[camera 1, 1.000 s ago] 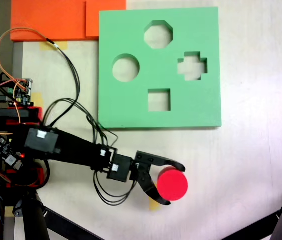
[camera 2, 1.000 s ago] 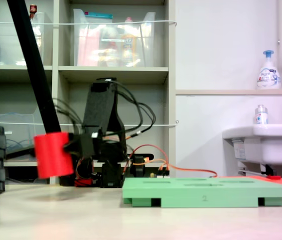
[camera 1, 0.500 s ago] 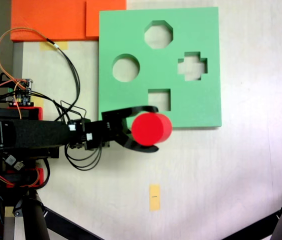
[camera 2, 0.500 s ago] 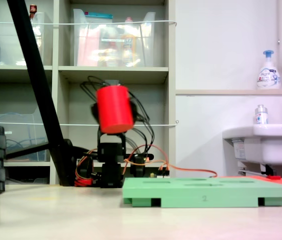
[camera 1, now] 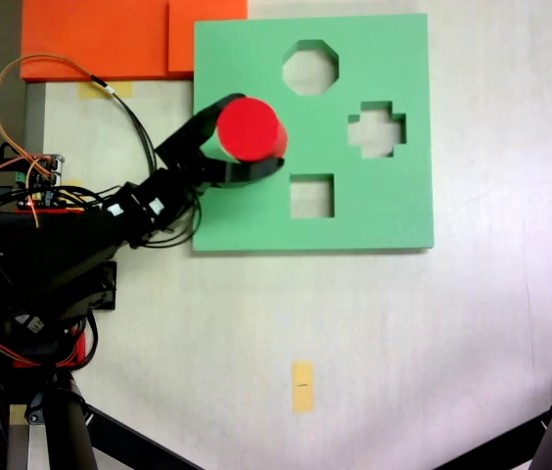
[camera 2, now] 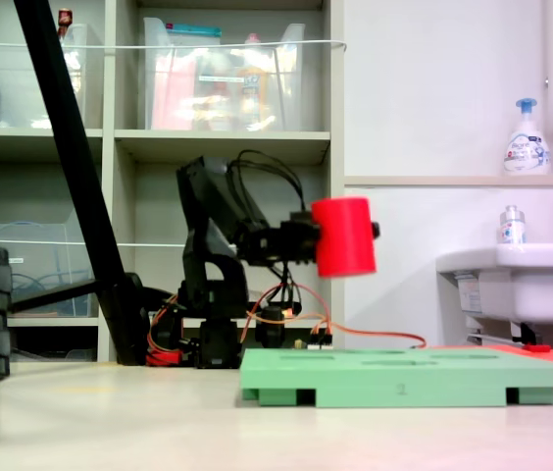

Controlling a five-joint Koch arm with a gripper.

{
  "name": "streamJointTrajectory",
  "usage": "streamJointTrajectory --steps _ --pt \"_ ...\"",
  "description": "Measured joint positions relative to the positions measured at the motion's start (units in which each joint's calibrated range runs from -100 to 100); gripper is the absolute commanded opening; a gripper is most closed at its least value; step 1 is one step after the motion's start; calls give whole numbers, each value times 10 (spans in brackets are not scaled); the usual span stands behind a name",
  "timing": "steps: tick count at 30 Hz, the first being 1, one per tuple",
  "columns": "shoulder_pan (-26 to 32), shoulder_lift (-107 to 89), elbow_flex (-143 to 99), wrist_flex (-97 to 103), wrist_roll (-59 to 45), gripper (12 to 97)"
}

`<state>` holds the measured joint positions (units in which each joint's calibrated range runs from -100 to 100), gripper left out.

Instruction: Put the cylinder block into the corresponding hole

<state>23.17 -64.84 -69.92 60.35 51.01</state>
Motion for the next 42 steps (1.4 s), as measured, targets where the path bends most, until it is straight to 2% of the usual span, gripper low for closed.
streamJointTrajectory --steps 7,42 --pt "25 79 0 0 0 350" --pt "44 326 17 13 -3 358"
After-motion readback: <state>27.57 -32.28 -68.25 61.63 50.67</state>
